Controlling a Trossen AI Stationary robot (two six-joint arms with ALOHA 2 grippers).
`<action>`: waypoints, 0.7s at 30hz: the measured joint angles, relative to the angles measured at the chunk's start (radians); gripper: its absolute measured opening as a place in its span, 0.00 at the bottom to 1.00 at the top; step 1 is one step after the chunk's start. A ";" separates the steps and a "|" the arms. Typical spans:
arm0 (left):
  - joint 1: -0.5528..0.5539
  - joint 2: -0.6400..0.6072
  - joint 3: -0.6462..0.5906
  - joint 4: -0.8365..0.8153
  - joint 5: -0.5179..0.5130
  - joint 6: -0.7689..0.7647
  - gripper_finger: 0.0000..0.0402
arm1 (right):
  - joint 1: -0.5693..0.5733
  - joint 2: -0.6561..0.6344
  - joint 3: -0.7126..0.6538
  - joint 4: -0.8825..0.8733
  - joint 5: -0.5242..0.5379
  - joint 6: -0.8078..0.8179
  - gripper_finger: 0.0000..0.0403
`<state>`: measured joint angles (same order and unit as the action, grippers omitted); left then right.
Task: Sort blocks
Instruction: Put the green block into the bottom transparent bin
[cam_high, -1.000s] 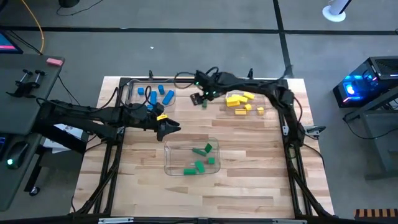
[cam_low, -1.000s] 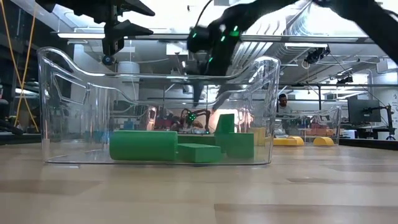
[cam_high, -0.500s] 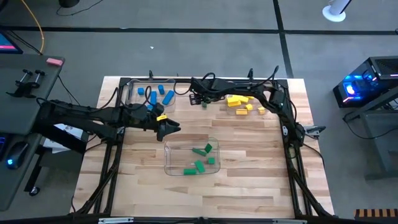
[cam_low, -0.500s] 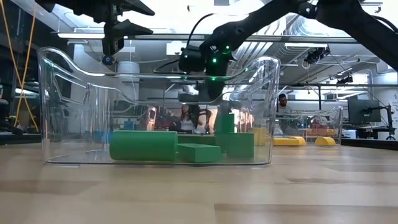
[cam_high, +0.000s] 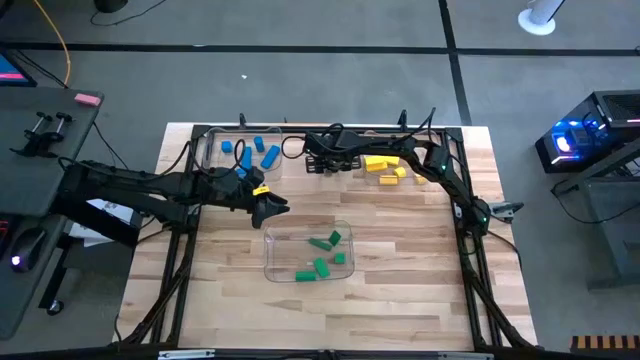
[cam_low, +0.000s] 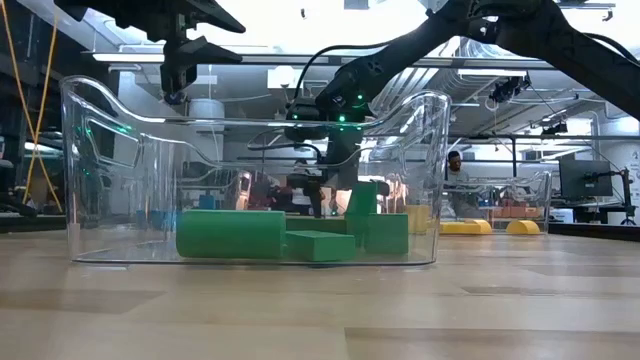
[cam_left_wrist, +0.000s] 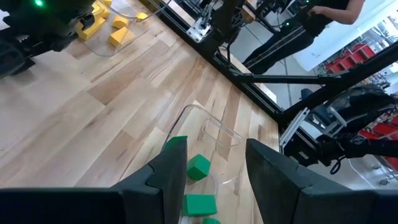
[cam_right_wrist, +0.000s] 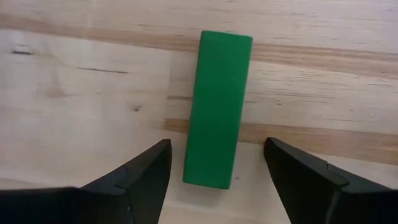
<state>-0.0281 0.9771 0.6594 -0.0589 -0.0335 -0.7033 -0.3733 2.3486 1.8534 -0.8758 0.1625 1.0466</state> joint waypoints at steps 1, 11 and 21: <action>0.000 0.000 0.000 -0.002 0.002 0.000 0.37 | 0.001 0.001 0.000 -0.007 0.002 -0.004 0.63; 0.000 0.000 0.000 -0.006 0.004 0.000 0.37 | -0.006 -0.007 -0.003 -0.061 0.027 -0.176 0.25; 0.001 0.000 0.000 -0.019 0.004 0.000 0.37 | 0.000 -0.222 -0.010 -0.133 0.166 -0.500 0.25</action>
<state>-0.0276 0.9771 0.6594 -0.0780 -0.0294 -0.7033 -0.3736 2.1269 1.8431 -1.0086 0.3282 0.5469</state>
